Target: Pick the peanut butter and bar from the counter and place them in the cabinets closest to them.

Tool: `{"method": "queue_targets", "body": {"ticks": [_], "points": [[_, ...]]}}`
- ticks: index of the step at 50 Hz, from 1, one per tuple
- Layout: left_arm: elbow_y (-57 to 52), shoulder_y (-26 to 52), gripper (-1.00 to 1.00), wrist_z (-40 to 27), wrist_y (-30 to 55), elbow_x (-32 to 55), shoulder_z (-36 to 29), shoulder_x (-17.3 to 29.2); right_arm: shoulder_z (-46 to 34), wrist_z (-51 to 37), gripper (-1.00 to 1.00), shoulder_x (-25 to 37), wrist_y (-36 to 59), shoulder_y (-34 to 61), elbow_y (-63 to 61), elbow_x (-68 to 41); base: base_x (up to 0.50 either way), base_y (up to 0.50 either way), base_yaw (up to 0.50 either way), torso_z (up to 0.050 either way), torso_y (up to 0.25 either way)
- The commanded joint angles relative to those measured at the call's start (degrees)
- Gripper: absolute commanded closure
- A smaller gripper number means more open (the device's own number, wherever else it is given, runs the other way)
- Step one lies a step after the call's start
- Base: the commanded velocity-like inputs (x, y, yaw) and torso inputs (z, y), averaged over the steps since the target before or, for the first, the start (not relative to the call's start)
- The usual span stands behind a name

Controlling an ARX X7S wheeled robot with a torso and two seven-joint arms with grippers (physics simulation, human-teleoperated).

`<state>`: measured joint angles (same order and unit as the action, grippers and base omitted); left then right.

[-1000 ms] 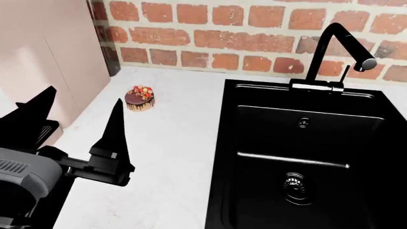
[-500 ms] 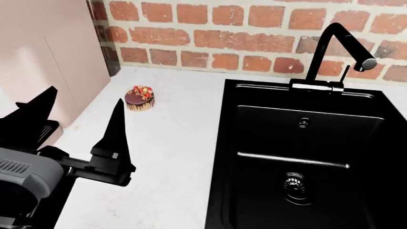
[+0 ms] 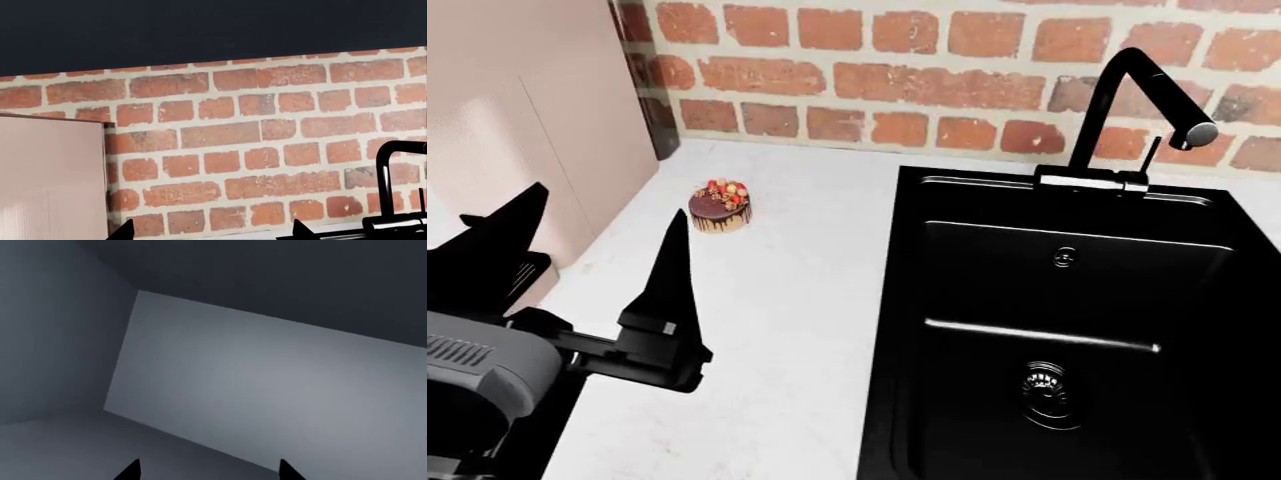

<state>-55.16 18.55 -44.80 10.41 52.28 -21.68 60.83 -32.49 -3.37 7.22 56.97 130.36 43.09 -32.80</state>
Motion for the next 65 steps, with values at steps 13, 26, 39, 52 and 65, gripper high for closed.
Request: {"method": "queue_targets", "body": {"ticks": [13, 26, 39, 52, 65], "points": [[-0.44, 1.39, -1.0, -0.31, 0.76, 0.52, -0.7, 0.1, 12.08, -12.17, -1.0, 9.9, 17.17, -7.63, -36.34, -11.63, 0.0, 0.0, 0.0, 0.0, 0.0], [-1.1, 1.78, -1.0, -0.7, 0.95, 0.75, -0.81, 0.47, 20.17, -17.48, -1.0, 13.67, 26.8, -10.96, -50.46, -19.91, 0.0, 0.0, 0.0, 0.0, 0.0], [-0.63, 0.06, -1.0, -0.41, -0.56, -0.27, -0.69, 0.96, 29.65, -27.78, -1.0, 18.06, 32.5, -15.89, -61.02, -36.19, 0.0, 0.0, 0.0, 0.0, 0.0], [-0.33, 0.73, -1.0, -0.35, -0.02, -0.59, -1.61, 0.22, 34.7, -34.92, -1.0, 23.31, 29.62, -21.05, -67.31, -50.29, 0.0, 0.0, 0.0, 0.0, 0.0], [0.39, -0.09, -1.0, 0.06, -1.0, -1.27, -1.83, 0.21, 36.4, -34.21, -1.0, 25.97, 26.46, -25.23, -72.89, -52.52, 0.0, 0.0, 0.0, 0.0, 0.0]]}}
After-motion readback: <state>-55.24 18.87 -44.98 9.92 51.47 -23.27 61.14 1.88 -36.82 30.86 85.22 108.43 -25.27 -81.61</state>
